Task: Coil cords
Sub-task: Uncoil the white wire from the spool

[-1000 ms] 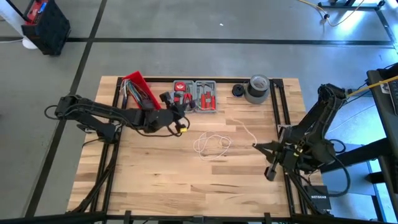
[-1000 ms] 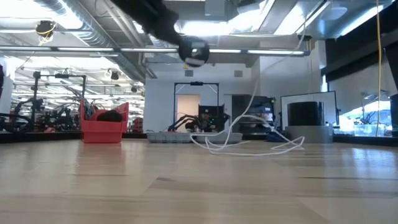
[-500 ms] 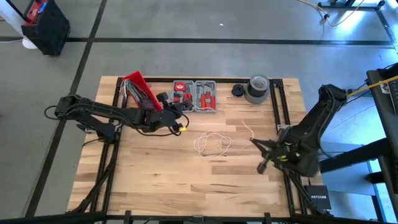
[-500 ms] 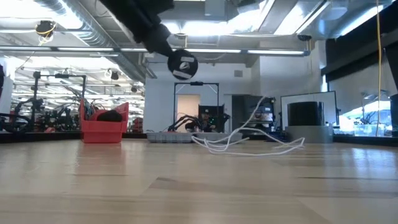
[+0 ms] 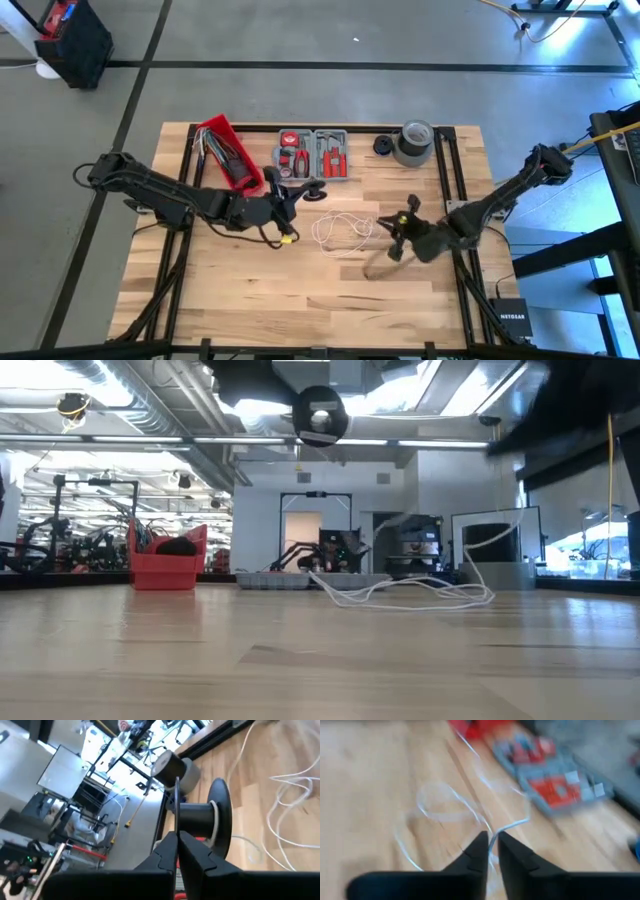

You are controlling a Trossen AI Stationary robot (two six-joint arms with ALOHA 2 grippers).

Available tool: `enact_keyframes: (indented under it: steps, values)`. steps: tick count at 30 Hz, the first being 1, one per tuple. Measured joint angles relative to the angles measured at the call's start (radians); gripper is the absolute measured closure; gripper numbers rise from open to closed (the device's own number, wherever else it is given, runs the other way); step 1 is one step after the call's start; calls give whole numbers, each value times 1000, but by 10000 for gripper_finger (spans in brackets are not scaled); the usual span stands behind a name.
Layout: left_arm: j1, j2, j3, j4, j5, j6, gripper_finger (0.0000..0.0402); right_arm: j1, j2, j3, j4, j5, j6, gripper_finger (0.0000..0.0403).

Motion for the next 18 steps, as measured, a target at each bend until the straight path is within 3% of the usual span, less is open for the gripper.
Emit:
enact_keyframes:
  steps: [4, 10, 14, 18]
  values:
    - [-13, 12, 0, -18, -3, 62, 396, -88, 20, -34, -98, -79, 96, 311]
    - [34, 61, 0, -13, -25, 121, 396, -153, 28, -49, -101, -91, 110, 245]
    - [67, 90, 0, 27, -23, 47, 396, -158, 28, -49, -58, -51, 105, 223]
    - [79, 103, 0, 89, -5, -6, 396, -157, 50, -49, 93, 6, 4, 220]
